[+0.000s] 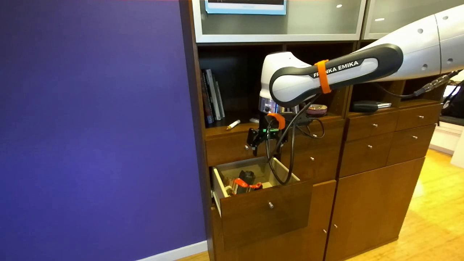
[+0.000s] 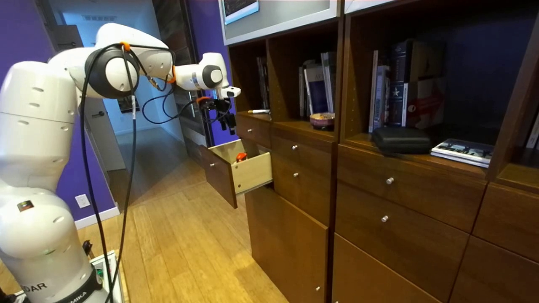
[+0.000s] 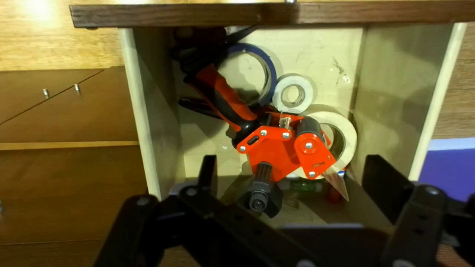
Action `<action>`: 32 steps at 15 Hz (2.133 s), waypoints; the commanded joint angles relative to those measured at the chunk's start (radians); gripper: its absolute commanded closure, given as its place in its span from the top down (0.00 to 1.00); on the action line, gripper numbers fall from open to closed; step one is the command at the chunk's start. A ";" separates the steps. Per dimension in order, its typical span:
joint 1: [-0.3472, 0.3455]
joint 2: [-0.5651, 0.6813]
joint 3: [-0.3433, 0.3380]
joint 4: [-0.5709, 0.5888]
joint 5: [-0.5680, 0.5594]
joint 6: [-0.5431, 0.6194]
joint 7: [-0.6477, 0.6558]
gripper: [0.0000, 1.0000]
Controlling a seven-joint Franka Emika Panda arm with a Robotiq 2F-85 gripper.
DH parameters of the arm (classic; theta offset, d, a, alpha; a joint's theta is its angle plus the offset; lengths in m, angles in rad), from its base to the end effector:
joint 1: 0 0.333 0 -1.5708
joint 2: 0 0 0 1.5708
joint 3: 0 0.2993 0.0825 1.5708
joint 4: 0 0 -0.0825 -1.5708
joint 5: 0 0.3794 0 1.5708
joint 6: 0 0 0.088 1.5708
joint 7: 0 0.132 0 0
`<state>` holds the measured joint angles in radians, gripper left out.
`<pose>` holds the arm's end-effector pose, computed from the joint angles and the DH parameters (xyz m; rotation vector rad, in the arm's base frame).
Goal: Open the top left drawer
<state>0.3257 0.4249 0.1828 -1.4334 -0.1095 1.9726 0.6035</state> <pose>0.6139 0.3107 0.4259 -3.0945 0.1219 -0.1839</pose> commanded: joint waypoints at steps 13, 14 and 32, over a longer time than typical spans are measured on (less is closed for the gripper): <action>0.117 0.280 -0.127 0.377 -0.085 0.022 0.006 0.96; 0.122 0.292 -0.131 0.392 -0.085 0.023 0.006 0.88; 0.145 0.391 -0.154 0.534 -0.165 0.057 0.004 0.37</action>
<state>0.4569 0.7850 0.0421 -0.9533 -0.2532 2.0334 0.6034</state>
